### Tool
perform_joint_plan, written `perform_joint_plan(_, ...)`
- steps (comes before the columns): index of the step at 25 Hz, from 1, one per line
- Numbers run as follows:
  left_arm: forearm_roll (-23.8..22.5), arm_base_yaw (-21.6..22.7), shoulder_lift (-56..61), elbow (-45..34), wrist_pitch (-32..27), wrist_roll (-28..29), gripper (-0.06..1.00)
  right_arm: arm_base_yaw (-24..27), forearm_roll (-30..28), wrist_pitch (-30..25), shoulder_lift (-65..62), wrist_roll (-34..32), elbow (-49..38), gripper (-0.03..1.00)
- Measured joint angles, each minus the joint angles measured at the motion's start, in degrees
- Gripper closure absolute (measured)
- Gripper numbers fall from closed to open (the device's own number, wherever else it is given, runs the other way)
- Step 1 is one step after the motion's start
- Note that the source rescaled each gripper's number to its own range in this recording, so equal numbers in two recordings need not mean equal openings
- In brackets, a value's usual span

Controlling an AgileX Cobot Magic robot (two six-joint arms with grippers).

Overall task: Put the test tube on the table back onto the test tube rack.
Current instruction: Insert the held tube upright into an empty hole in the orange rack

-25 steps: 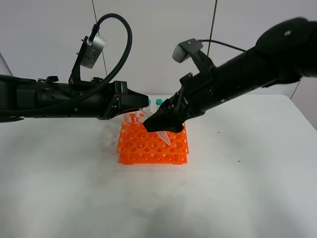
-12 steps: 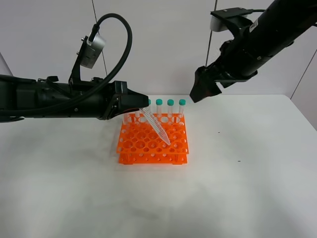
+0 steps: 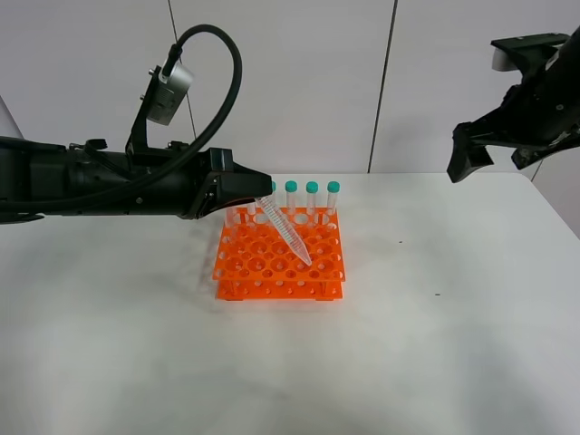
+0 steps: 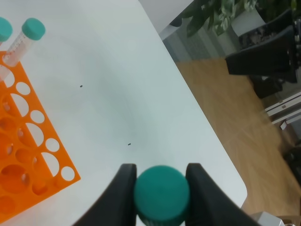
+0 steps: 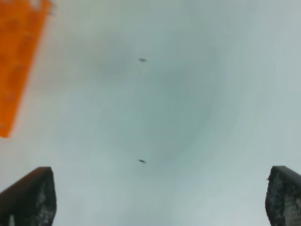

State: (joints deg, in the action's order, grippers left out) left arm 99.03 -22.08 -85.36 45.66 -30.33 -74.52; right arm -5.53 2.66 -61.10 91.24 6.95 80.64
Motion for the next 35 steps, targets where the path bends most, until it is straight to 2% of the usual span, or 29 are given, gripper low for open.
perform_joint_plan(6,0.00,0.00,0.00,0.00,0.00,0.19,0.93,1.06,-0.37,-1.85,0.00,-0.53,0.00,-0.01)
perform_joint_plan(11,0.00,0.00,0.00,0.00,0.00,0.26,0.93,1.06,-1.63,-7.69,0.00,-0.96,0.00,0.01)
perform_joint_plan(17,0.00,0.00,0.00,0.00,0.00,0.44,0.93,1.06,-3.27,-8.17,-3.54,-3.18,-3.30,0.03)
perform_joint_plan(21,0.00,0.00,0.00,0.00,0.00,0.45,0.93,1.06,-3.03,-8.22,-11.86,-3.64,-12.16,0.03)
perform_joint_plan(27,0.00,0.00,0.00,0.00,-0.04,0.50,0.93,1.06,-2.08,-7.94,-32.24,-3.96,-29.98,0.03)
perform_joint_plan(33,0.00,0.00,0.00,0.00,-0.04,0.55,0.93,1.06,-1.97,1.20,-55.88,-4.18,-44.45,0.03)
perform_joint_plan(35,0.00,0.00,0.00,0.00,-0.04,0.55,0.93,1.06,-1.93,2.69,-63.33,-4.18,-47.30,0.03)
